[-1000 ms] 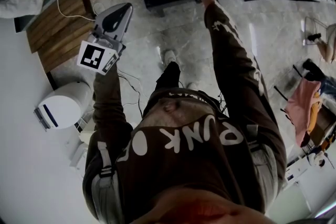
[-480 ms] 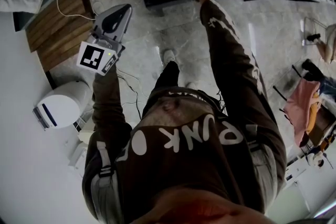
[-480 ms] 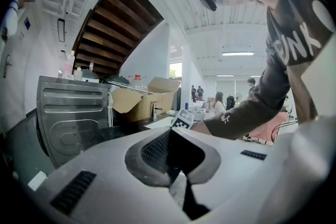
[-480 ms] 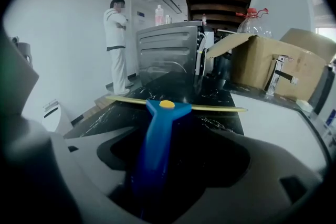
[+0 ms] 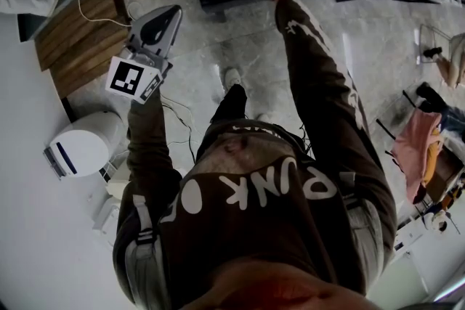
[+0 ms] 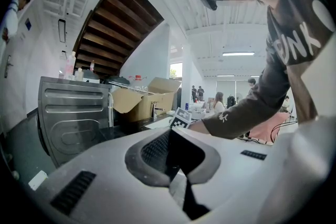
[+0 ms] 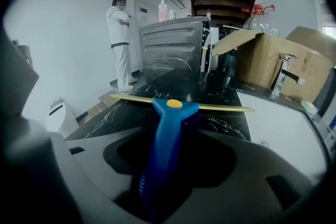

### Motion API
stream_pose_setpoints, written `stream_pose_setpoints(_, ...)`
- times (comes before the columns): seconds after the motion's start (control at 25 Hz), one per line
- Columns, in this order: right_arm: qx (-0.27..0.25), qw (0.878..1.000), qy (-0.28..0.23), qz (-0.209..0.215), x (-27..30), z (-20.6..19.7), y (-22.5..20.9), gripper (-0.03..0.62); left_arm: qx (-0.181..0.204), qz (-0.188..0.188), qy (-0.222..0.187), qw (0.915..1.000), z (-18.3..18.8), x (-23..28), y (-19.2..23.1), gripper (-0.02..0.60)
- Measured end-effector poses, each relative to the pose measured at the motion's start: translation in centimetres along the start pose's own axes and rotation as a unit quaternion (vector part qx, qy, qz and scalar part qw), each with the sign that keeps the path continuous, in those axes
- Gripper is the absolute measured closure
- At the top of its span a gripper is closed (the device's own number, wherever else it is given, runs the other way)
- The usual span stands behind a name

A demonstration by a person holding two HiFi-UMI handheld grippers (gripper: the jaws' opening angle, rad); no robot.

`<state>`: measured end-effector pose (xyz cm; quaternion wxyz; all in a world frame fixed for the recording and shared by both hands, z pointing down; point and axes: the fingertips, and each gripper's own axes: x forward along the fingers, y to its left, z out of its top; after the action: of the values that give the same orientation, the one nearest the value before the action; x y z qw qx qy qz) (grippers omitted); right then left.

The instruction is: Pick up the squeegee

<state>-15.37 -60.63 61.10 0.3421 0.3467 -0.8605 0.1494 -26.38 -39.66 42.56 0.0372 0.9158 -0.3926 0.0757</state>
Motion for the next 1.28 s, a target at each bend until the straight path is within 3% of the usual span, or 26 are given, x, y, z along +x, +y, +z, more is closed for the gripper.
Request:
stream_pose_setpoints(0.08,-0.001,1.000,0.006,0.010,0.1,-0.1,0.7,0.395,0.000,0.000,0.000,1.0000,0.0,-0.1,-0.1,0.580)
stream_pose_setpoints(0.28,0.002,1.000,0.002,-0.001,0.2,0.0,0.6,0.449,0.002,0.000,-0.003,1.0000,0.2,-0.5,-0.4,0.580)
stream_pose_setpoints(0.84,0.021,0.999,-0.025,-0.022,-2.4,-0.5,0.3,0.451,0.004,0.006,-0.009,0.9999,0.4,-1.9,-1.7,0.580)
stream_pose_setpoints(1.28,0.011,0.995,-0.088,-0.040,-8.1,1.1,-0.2,0.451,0.025,0.000,-0.017,0.9996,2.1,-1.7,-4.1,0.580)
